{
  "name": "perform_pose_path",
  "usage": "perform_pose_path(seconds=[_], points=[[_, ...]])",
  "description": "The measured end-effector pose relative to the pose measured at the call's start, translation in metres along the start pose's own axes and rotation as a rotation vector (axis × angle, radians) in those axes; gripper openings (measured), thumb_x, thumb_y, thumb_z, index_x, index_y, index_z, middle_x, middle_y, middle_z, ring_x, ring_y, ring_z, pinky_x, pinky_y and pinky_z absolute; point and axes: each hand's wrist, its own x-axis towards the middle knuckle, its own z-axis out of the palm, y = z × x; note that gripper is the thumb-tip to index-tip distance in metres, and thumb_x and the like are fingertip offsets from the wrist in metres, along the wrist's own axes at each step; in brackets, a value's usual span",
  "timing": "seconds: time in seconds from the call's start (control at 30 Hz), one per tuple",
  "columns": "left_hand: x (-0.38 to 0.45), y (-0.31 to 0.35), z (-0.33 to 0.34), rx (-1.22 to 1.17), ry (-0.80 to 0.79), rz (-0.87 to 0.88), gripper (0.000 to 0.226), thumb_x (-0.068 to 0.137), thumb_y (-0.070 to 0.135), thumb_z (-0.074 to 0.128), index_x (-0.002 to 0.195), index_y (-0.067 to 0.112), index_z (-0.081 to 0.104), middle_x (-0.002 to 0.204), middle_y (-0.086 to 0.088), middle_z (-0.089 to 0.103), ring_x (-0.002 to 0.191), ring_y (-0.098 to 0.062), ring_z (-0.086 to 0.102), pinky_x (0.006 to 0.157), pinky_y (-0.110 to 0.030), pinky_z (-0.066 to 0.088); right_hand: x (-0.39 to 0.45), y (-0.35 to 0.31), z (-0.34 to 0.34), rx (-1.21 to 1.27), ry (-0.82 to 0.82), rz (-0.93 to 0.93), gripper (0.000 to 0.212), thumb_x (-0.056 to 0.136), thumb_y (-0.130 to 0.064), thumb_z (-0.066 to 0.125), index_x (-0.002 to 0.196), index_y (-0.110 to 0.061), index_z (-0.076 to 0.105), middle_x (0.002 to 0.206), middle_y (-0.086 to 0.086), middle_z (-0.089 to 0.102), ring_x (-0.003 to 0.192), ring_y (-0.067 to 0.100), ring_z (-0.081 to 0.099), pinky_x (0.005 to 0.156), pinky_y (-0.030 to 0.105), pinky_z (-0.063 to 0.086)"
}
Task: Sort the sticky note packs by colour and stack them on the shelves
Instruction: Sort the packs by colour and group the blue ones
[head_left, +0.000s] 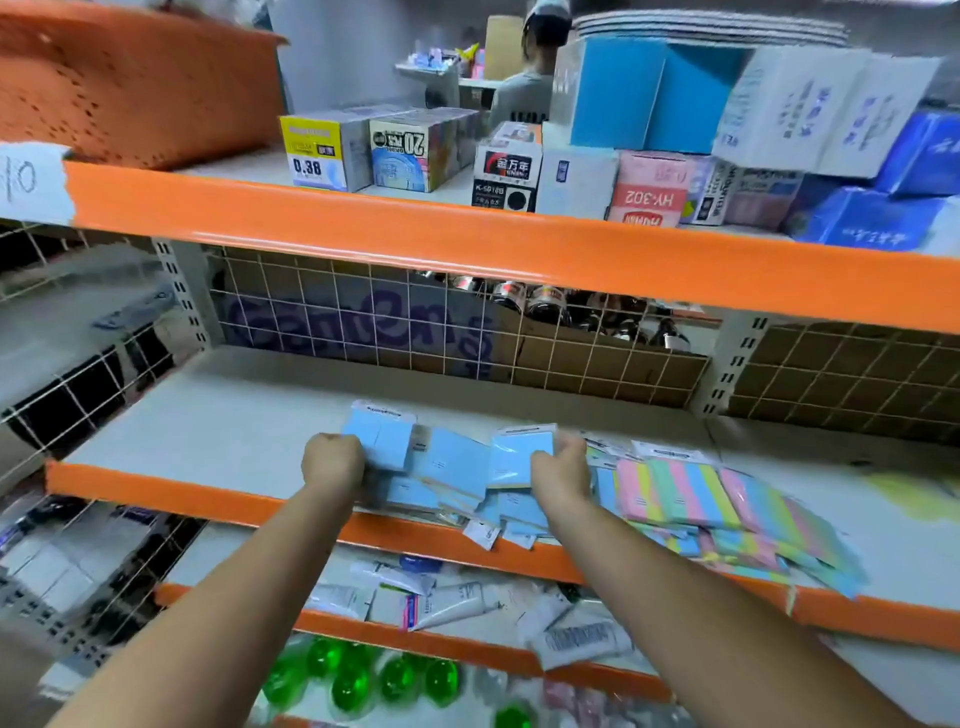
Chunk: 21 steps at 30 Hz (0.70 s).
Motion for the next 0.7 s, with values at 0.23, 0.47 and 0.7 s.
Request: perform_pose_path(seconds=[0.23,0.47,0.7], points=[[0.024,-0.013,0.004,0.277,-0.052,0.066,0.024,0.088,0.013,0.046,0.093,-0.005,0.060,0.106,-0.029,0.062,0.093,-0.041,0.058,0.085,-0.041,0.049,0.001,0.002,0.006,-0.176,0.055,-0.006,0.042,0.097,-0.017,0.045,0.138,-0.014,0.037,0.128,0.011,0.055,0.081,0.019,0.047,0.073,0.029,0.039],[0.021,-0.012,0.018,0.426,-0.145,0.102,0.027,0.081,0.016,0.053,0.100,-0.003,0.060,0.101,-0.021,0.065,0.092,-0.036,0.060,0.075,-0.035,0.047,0.003,0.003,0.018,-0.412,0.014,0.001,0.021,0.086,-0.031,0.052,0.098,-0.015,0.047,0.102,0.009,0.054,0.083,0.027,0.050,0.055,0.026,0.031],[0.029,-0.011,0.015,0.449,-0.120,0.116,0.030,0.082,0.022,0.056,0.107,0.005,0.058,0.108,-0.015,0.063,0.100,-0.036,0.058,0.082,-0.037,0.048,-0.002,-0.002,0.026,-0.427,0.008,-0.023,0.023,0.086,-0.034,0.054,0.102,-0.017,0.051,0.093,0.001,0.050,0.076,0.020,0.051,0.054,0.025,0.031]])
